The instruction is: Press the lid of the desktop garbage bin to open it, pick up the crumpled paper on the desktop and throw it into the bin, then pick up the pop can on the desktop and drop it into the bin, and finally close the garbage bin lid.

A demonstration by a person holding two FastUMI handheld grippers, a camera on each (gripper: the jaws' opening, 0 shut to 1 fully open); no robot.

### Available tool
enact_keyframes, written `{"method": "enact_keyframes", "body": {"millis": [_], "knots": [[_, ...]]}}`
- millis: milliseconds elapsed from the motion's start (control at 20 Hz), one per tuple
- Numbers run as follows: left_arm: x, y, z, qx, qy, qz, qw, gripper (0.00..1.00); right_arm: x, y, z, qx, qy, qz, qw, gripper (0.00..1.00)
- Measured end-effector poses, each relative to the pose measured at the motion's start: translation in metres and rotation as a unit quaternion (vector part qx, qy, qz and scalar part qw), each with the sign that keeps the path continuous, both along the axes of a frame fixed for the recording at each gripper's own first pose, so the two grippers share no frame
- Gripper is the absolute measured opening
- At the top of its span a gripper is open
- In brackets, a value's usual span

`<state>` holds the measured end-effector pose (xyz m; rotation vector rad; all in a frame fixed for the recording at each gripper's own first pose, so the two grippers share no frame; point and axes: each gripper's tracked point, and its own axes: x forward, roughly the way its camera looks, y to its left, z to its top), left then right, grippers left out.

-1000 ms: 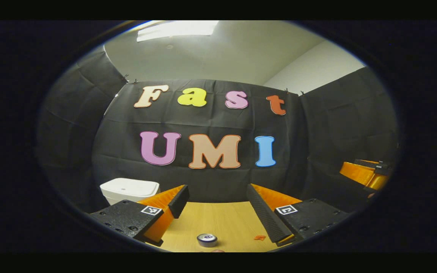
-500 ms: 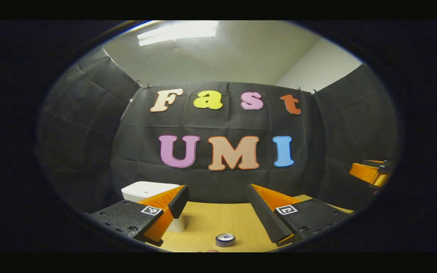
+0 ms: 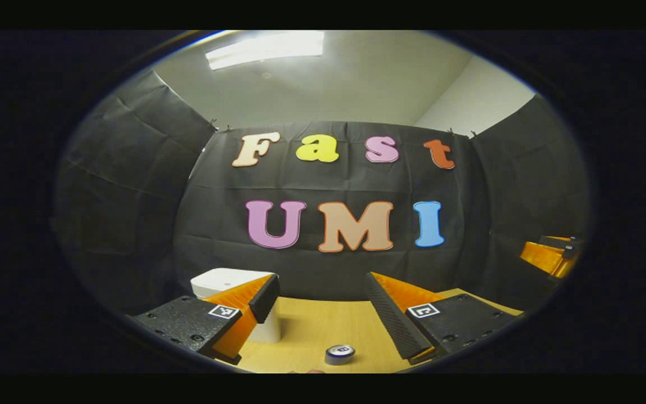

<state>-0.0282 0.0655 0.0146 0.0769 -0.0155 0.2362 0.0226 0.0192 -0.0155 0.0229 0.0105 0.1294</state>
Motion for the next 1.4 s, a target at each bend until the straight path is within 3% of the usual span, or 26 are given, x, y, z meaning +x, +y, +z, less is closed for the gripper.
{"method": "enact_keyframes", "body": {"millis": [550, 800, 1050, 1300, 1400], "knots": [[0.000, 0.006, 0.000, 0.002, -0.002, 0.016, 1.000, 0.92, 0.005, 0.000, -0.005, -0.001, 0.005, 0.006, 1.000, 0.95], [-0.002, 0.015, -0.006, 0.002, 0.009, 0.024, 1.000, 0.93, 0.004, 0.015, -0.016, 0.003, 0.019, 0.028, 0.999, 0.95], [0.008, 0.061, -0.002, 0.017, 0.021, 0.044, 0.999, 0.93, 0.002, 0.033, -0.032, -0.003, 0.029, 0.060, 0.998, 0.95], [0.040, 0.126, 0.013, 0.006, 0.019, 0.042, 0.999, 0.93, 0.008, 0.044, -0.037, 0.003, 0.042, 0.028, 0.999, 0.95], [0.060, 0.147, 0.008, -0.010, 0.023, 0.027, 0.999, 0.85, 0.012, 0.054, -0.036, 0.003, 0.031, 0.013, 0.999, 0.95]]}}
